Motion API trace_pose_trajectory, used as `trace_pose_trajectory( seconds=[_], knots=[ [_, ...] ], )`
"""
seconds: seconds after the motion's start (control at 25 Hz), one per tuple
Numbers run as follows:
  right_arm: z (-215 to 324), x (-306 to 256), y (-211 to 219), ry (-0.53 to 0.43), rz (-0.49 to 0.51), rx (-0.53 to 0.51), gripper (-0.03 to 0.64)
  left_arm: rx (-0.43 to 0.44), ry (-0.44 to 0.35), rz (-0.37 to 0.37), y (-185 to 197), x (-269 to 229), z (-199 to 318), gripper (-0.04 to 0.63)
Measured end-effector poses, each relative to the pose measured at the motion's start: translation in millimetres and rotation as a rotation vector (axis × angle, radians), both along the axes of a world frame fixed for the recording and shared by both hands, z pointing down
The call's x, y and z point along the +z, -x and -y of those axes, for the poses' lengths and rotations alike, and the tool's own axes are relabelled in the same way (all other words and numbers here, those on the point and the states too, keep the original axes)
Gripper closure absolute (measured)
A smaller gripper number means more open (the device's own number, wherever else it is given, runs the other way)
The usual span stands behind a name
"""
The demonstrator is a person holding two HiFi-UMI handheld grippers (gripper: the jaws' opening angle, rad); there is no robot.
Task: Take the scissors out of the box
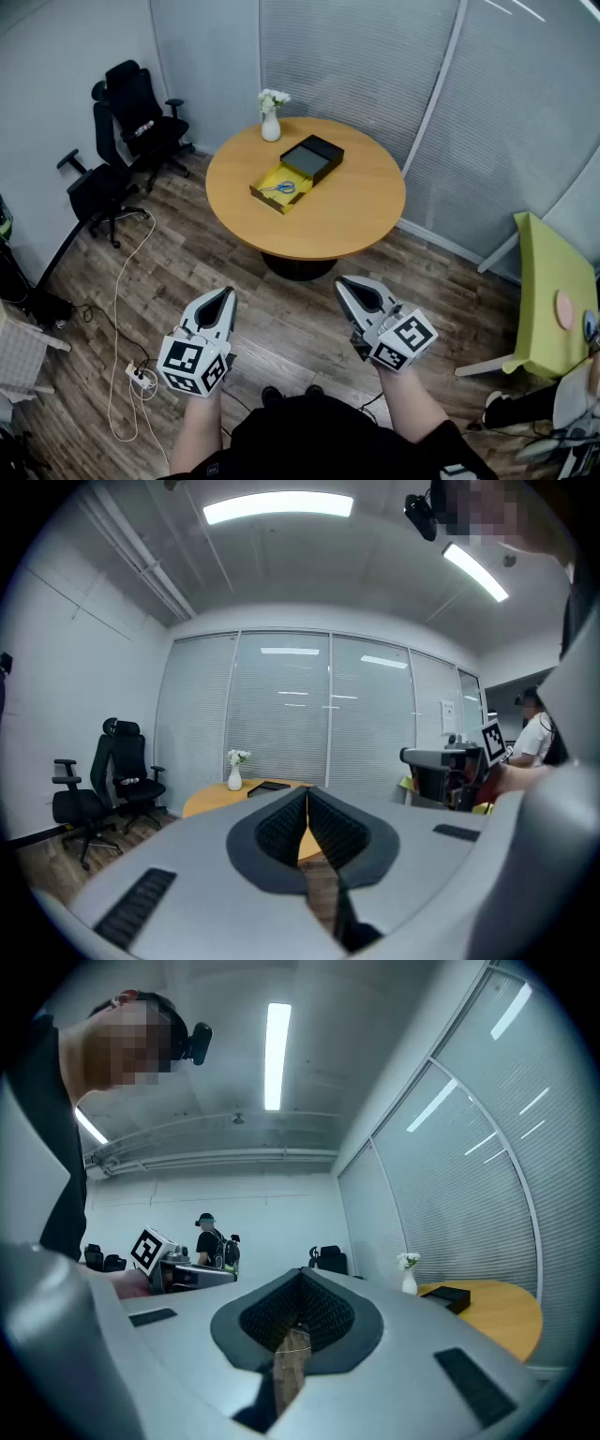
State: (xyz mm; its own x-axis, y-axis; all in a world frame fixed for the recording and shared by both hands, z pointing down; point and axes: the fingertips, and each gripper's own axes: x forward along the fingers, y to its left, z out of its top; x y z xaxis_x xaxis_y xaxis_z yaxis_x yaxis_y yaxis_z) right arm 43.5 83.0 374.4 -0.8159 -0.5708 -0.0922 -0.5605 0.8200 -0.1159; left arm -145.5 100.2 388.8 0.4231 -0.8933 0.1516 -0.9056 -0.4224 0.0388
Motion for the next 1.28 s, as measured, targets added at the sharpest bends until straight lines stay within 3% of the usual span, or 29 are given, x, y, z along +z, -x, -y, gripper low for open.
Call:
trace_pose_trajectory(
  seconds=[0.28, 0.52, 0.92, 1.28],
  knots=[
    [-1.2, -2.0, -10.6, -0.004, -0.003, -0.008, 0.581, 0.002, -0.011, -0.005, -13.9, -6.4, -1.8, 0.580],
    [3.3, -8.3, -45.6, -0.003, 0.046, 0.041, 0.581, 0.016, -0.025, -0.004, -37.6, -12.7, -4.0, 0.580],
    [-15.9, 2.8, -75.6, 0.027, 0.068, -0.030, 0.580, 0.023, -0.026, 0.002, -84.8, -10.5, -18.5, 0.580],
    [-10.3, 14.1, -87.3, 0.053, 0.068, -0.018, 0.579, 0.023, -0.011, -0.015, -91.7, 2.0, -7.5, 0.580]
  ],
)
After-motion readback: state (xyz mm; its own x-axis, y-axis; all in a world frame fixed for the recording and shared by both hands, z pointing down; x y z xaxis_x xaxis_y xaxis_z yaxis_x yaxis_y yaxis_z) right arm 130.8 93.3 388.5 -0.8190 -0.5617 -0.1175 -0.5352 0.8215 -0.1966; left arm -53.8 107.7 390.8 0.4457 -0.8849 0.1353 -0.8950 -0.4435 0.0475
